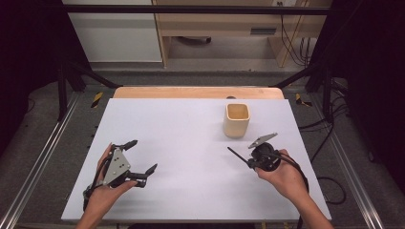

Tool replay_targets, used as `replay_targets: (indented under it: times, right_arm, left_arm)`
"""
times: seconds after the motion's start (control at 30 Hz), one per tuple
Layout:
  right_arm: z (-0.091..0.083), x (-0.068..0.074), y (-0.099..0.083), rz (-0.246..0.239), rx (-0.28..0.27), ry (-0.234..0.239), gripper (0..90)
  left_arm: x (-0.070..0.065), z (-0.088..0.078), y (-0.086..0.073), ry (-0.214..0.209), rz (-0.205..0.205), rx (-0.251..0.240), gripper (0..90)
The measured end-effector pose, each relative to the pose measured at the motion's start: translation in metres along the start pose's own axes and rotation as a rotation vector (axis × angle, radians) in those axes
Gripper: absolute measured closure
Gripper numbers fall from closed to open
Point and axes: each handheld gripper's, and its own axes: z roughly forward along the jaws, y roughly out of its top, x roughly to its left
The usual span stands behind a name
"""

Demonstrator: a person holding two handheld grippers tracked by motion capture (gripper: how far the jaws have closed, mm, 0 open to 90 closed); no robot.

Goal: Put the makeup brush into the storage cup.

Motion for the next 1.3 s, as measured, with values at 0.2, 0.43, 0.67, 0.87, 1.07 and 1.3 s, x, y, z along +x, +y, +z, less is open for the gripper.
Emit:
replay_targets:
  times: [0.2,0.43,0.67,0.87,1.07,1.3]
  right_arm:
    - [0.0,0.001,0.029,-0.063,0.033,0.021,84.2]
    - [-0.006,0.004,0.053,-0.109,0.037,0.031,84.2]
    - [-0.008,0.015,0.072,-0.165,0.058,0.043,84.2]
    - [-0.005,0.029,0.086,-0.223,0.099,0.047,84.2]
    - [-0.002,0.037,0.095,-0.247,0.115,0.052,84.2]
    - [0.005,0.046,0.104,-0.294,0.17,0.038,84.2]
  left_arm:
    - [-0.011,0.024,0.006,-0.044,0.064,0.044,2.1]
    - [-0.023,0.039,0.013,-0.063,0.127,0.058,2.1]
    - [-0.037,0.055,0.027,-0.082,0.189,0.057,2.5]
    - [-0.047,0.065,0.035,-0.098,0.248,0.056,2.6]
    - [-0.052,0.072,0.037,-0.1,0.26,0.056,2.6]
    - [-0.057,0.077,0.04,-0.089,0.302,0.041,4.3]
